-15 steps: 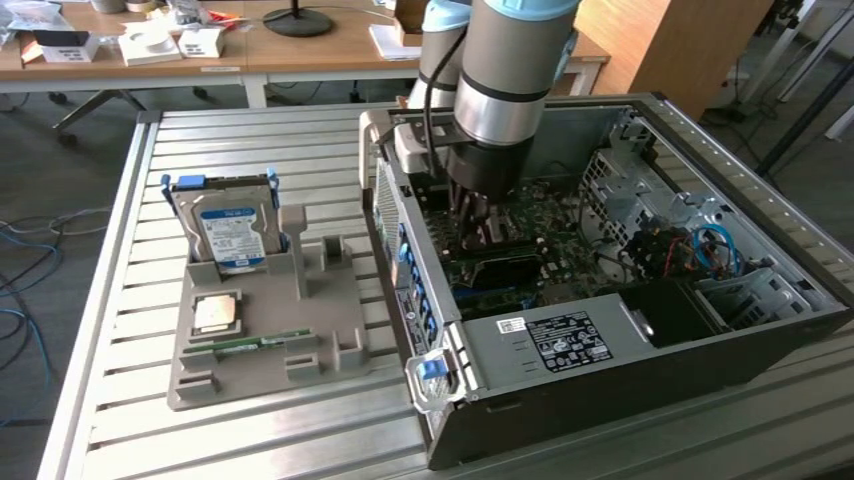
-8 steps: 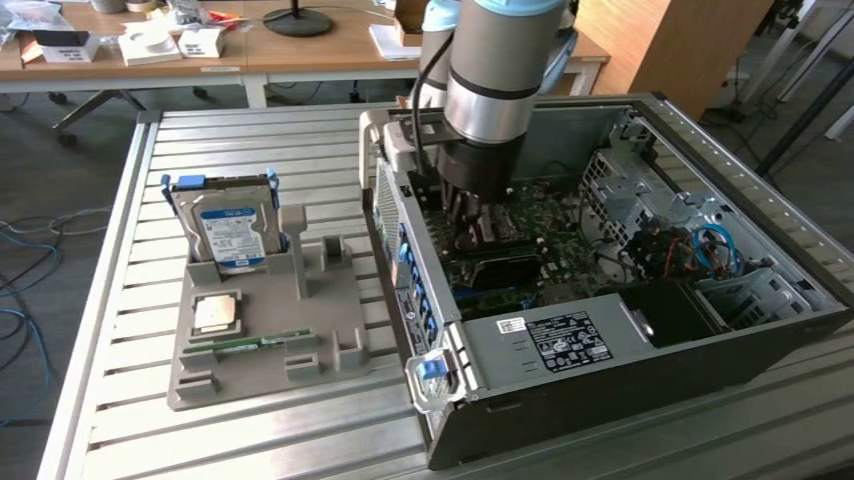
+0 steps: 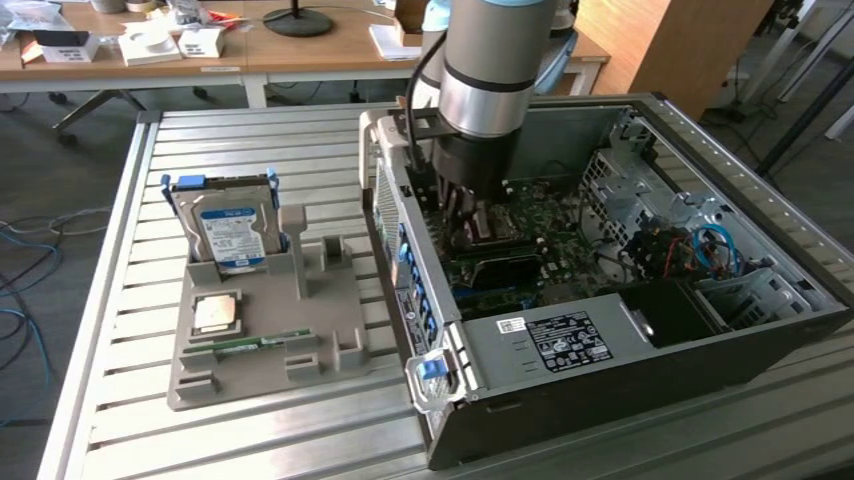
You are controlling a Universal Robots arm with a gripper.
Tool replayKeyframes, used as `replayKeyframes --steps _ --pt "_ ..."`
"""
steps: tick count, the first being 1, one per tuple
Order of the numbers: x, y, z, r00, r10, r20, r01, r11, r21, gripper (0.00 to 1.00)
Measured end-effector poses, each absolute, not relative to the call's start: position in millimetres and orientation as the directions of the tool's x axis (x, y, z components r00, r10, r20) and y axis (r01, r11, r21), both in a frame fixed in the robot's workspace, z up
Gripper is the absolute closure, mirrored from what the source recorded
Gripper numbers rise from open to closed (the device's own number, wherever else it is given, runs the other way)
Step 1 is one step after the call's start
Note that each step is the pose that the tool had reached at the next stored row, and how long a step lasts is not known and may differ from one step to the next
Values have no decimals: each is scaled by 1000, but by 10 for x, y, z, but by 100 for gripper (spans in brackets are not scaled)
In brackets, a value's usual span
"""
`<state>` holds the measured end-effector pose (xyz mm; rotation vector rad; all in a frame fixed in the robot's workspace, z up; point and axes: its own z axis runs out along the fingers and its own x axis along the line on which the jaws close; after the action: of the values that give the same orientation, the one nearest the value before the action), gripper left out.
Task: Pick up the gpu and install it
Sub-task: 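Press down on the gpu until it lock into place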
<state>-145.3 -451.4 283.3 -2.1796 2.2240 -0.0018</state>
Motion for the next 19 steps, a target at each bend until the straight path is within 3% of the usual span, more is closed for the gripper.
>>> replayKeyframes --steps 19 --pt "-1618 -4514 2882 -20 -1000 -19 -999 21 -26 89"
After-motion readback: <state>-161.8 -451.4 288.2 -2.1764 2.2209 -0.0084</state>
